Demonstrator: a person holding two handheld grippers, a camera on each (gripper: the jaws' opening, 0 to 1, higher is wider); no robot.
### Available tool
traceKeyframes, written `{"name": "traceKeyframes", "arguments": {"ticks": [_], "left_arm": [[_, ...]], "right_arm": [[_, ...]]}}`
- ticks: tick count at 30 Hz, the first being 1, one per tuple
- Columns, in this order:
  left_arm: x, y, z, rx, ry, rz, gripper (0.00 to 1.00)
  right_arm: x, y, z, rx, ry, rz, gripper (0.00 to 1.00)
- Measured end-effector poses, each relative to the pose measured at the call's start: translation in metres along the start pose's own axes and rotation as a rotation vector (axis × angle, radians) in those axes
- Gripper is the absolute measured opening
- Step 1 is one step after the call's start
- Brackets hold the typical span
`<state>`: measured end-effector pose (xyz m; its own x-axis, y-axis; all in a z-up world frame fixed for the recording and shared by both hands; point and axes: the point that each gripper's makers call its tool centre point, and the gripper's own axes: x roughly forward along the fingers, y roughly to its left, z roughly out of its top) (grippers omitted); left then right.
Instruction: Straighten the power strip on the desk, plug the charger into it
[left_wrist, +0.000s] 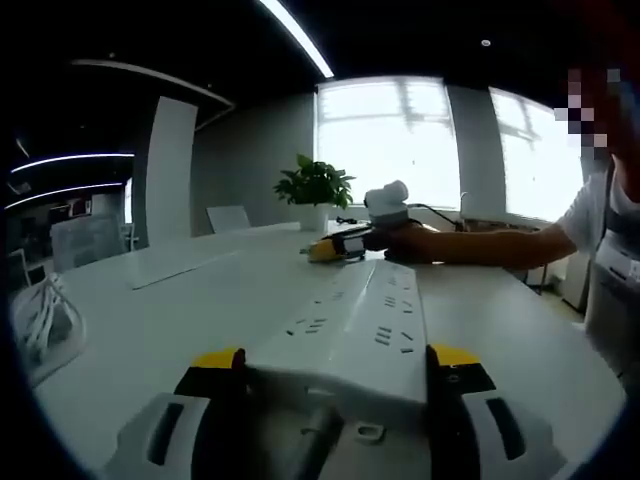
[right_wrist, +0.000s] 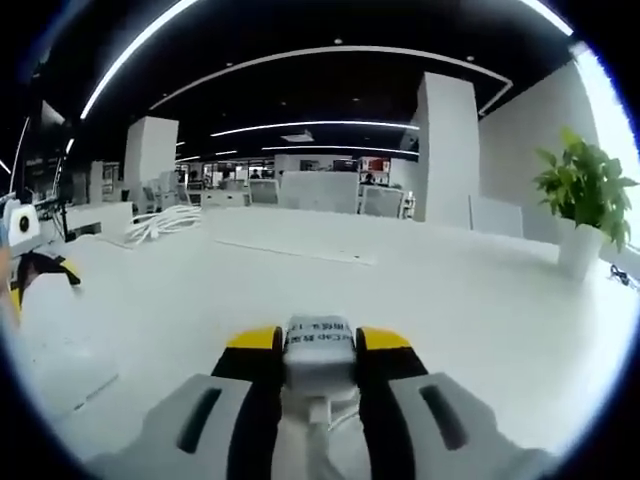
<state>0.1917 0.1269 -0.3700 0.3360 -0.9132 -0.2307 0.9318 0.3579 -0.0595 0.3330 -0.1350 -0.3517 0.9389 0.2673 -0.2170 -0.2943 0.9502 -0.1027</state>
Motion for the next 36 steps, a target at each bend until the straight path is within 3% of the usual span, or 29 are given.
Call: {"name": "traceKeyframes", "arguments": {"ticks": [25, 36], "left_arm": [[-0.0003, 0.0034, 0.0007, -0.001, 0.0, 0.003, 0.74], [-0.0003, 0.0037, 0.0007, -0.001, 0.0, 0.003, 0.74]], "right_arm": [[0.0037, -0.0003, -0.0028, 0.024, 0.029, 0.011, 0.28], [-0.0018, 0.0063, -0.0037, 0.153, 0.05, 0.057, 0.28]]}}
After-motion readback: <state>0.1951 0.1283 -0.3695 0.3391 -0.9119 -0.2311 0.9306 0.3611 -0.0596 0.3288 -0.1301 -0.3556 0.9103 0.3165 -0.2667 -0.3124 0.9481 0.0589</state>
